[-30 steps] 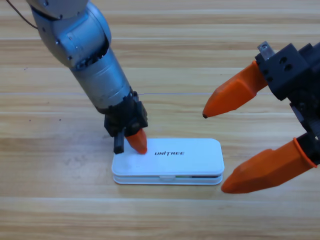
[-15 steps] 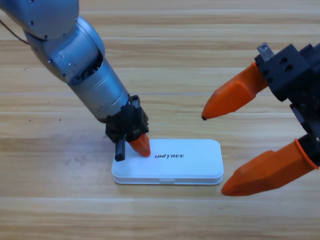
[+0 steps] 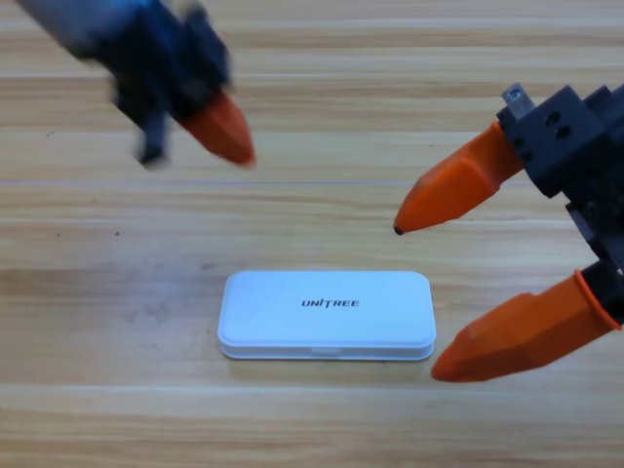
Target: Clean up eraser and pencils
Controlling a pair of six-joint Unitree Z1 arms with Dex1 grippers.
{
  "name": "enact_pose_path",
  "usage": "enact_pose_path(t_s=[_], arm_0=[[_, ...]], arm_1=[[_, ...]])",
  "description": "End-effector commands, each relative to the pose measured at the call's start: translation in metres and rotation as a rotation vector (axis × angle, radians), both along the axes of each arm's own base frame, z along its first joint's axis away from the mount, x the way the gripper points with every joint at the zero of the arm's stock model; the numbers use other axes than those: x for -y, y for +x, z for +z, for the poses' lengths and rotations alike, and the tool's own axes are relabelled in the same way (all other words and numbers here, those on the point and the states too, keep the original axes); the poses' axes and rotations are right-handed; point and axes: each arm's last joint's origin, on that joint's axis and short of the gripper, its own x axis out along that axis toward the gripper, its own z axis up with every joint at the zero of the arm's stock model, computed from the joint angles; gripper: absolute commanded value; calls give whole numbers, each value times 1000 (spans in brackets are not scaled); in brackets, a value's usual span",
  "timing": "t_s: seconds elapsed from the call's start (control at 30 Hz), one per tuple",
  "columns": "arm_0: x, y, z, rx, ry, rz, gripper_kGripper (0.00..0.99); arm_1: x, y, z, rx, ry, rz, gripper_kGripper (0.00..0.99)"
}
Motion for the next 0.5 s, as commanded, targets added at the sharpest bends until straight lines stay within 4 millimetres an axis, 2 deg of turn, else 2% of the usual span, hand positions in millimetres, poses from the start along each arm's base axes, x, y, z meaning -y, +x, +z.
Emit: enact_pose_path(t_s=[0.03,0.13,0.2,0.3,0.37,0.4,0.5], arm_0=[[-45,-57,28,-30,-100,117,990],[-75,-88,31,-25,-147,197,990],[-101,-109,28,66,-190,266,990],[-157,-152,13,320,-412,552,990],[-187,-173,-2,483,-515,665,990],[-192,-174,-4,539,-496,705,990],[-195,-174,-4,566,-466,749,990]], arm_1=[[5,-8,-1,-10,9,10,973],[5,-8,-1,-12,8,9,973],[5,-8,-2,-13,7,9,973],[5,-8,-2,-13,7,9,973],[4,-7,-2,-14,5,9,973],[4,-7,-3,-15,4,9,973],[4,-7,-3,-15,4,9,973]])
